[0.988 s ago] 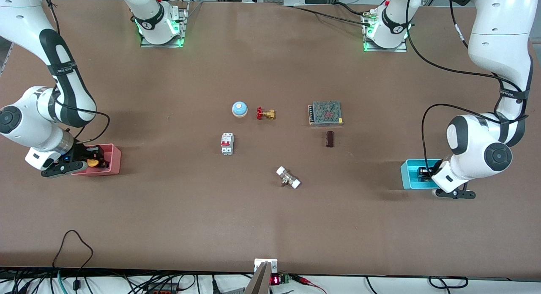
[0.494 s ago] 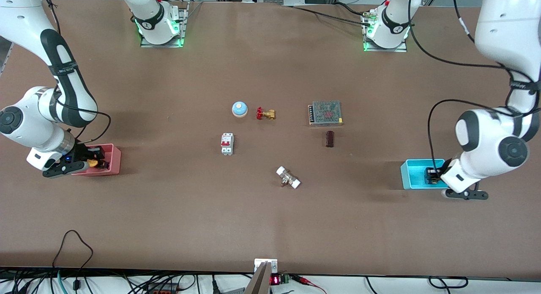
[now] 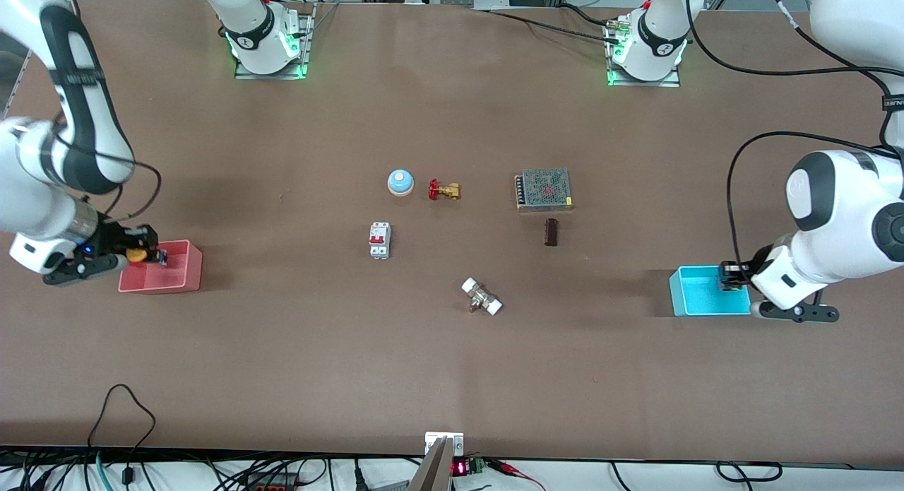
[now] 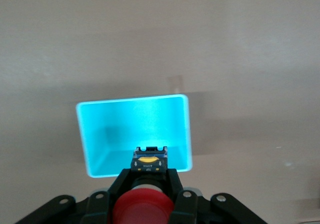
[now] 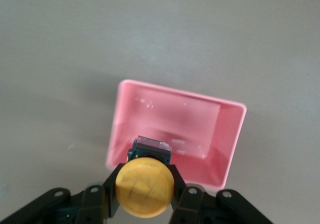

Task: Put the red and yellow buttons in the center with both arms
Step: 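Lift the yellow button with the right gripper while the left gripper lifts the red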

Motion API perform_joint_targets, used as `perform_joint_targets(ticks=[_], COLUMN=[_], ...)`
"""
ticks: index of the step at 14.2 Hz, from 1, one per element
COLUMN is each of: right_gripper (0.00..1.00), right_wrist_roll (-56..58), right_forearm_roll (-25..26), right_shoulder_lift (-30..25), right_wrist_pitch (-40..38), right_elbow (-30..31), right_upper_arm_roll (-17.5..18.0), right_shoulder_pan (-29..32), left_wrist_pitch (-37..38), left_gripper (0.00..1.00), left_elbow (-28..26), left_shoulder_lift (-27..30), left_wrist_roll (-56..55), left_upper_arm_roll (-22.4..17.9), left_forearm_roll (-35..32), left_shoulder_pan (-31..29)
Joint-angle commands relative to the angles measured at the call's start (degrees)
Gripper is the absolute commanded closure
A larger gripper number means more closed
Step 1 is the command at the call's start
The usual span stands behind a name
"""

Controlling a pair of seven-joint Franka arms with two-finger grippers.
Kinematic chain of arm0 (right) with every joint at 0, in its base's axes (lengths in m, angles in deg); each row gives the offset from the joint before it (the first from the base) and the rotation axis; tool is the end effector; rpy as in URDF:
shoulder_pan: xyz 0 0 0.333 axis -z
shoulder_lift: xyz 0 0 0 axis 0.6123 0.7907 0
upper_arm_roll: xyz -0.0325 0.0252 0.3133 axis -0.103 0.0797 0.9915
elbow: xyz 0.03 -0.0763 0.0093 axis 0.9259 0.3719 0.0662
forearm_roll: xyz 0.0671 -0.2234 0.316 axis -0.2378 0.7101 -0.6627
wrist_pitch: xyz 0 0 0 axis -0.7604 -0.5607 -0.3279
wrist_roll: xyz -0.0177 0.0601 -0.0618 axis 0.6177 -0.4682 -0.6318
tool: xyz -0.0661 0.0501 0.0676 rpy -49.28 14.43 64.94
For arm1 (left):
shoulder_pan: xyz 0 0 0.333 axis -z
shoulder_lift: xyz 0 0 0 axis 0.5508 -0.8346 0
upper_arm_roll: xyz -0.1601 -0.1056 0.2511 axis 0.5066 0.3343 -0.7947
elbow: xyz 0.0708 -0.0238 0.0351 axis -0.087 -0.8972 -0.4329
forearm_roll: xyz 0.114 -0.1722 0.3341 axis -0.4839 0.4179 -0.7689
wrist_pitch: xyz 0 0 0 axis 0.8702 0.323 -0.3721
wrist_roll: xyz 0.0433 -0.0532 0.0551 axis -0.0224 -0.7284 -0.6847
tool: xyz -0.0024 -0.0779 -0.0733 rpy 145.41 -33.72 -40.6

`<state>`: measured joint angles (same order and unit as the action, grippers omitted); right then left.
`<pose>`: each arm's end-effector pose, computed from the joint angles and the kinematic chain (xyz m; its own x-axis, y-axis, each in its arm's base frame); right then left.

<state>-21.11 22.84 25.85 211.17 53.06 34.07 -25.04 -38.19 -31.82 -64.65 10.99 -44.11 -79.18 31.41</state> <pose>0.6127 -0.1028 0.3372 0.9566 0.2900 -0.0283 0.2900 -0.9570 -0.0041 0.6747 0.0105 0.3509 0.9974 -0.0172 -0.0698 -0.0174 -0.9998 -0.0022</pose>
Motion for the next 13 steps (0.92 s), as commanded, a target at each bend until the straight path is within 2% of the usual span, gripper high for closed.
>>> perform_joint_targets(ticks=[1, 3, 5, 7, 9, 13], right_gripper=[0.86, 0.86, 0.86, 0.86, 0.86, 0.86], right_wrist_roll=[-7.8, -13.5, -19.2, -22.7, -24.2, -26.3], right_forearm_roll=[-0.9, -0.9, -0.3, 0.3, 1.6, 2.6], right_shoulder_lift=[-6.0, -6.5, -6.1, -5.6, -5.2, -1.7], right_wrist_pitch=[-6.2, -6.3, -4.8, -2.1, 3.5, 14.5], right_elbow=[1.6, 1.8, 2.1, 3.3, 6.6, 11.3], right_upper_arm_roll=[2.2, 6.8, 9.1, 9.7, 9.8, 9.8], right_shoulder_pan=[-3.9, -4.5, -6.5, -9.3, -10.9, -13.4], left_wrist_pitch=[2.0, 1.4, 0.9, -2.9, -9.1, -16.0], left_gripper=[0.74, 0.74, 0.74, 0.74, 0.73, 0.73], left_elbow=[1.6, 1.7, 1.8, 1.7, 1.5, 1.1], left_shoulder_lift=[-0.5, -1.3, -3.0, -5.1, -7.9, -11.9], left_wrist_roll=[-10.2, -15.4, -18.1, -20.1, -20.7, -23.3], left_upper_arm_roll=[0.2, 0.2, 0.2, 0.2, 0.2, 0.2], left_forearm_roll=[0.0, 0.1, 0.2, 0.1, 0.1, 0.1], left_shoulder_pan=[5.8, 9.8, 12.8, 16.0, 18.3, 21.3])
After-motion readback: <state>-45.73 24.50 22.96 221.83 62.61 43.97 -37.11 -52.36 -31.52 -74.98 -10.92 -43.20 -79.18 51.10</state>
